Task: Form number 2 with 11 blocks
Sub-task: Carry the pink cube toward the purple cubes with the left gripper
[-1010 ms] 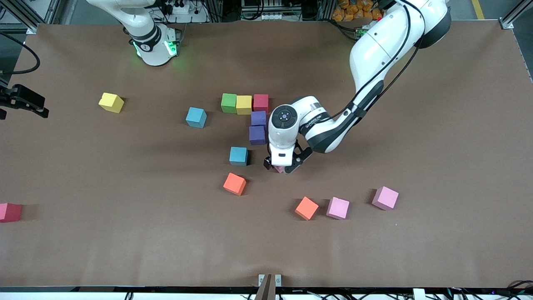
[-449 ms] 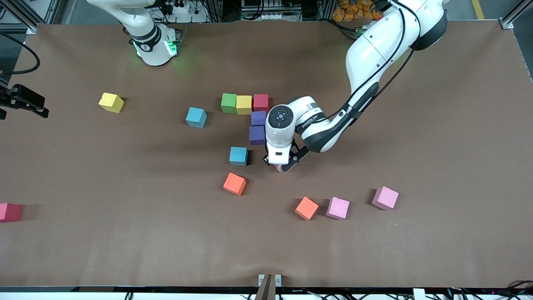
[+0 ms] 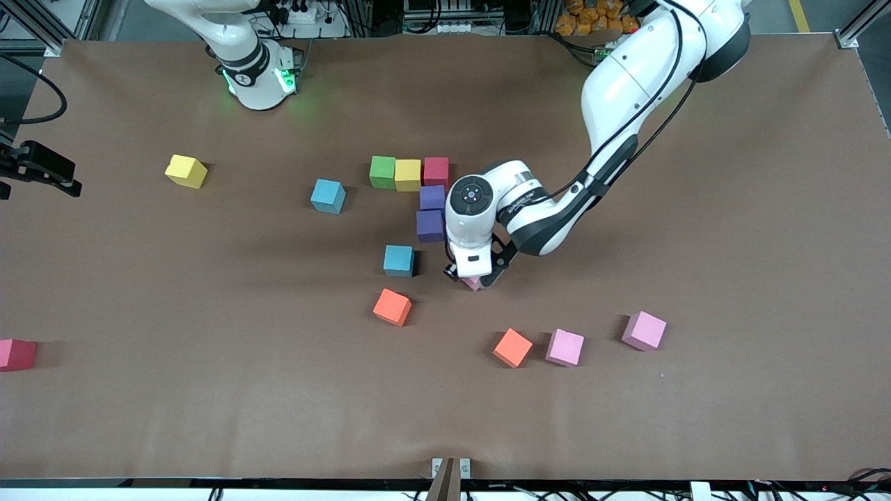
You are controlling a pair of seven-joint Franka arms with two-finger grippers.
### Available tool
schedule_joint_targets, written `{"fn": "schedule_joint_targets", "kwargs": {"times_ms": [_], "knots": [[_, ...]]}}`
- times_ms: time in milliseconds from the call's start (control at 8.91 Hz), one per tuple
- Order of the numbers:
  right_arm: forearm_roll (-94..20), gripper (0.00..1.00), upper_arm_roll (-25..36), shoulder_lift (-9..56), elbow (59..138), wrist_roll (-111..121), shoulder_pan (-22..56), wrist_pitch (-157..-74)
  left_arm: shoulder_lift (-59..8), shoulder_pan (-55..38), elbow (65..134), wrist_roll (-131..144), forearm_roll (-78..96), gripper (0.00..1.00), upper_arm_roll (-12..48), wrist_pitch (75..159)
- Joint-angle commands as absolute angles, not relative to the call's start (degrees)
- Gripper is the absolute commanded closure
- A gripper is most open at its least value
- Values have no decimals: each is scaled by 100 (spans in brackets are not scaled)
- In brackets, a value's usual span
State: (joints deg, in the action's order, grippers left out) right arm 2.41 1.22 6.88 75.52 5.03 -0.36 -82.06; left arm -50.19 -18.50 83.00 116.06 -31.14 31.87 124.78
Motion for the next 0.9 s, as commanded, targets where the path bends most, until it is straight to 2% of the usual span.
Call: {"fn": "schedule_joint_targets", "kwargs": {"times_ms": [0, 337, 786], "knots": [[141, 0, 62, 703, 7462, 466, -114, -8121, -4720, -1925, 8358, 12582, -2945, 100, 3251, 11842], [141, 0, 62, 703, 7453, 457, -114, -8121, -4465, -1942, 8193, 13130, -2524, 100, 3567, 11549], [141, 0, 62, 703, 7453, 457, -114, -8121, -4544, -2573, 7577, 13850, -2479, 100, 3718, 11802]]}}
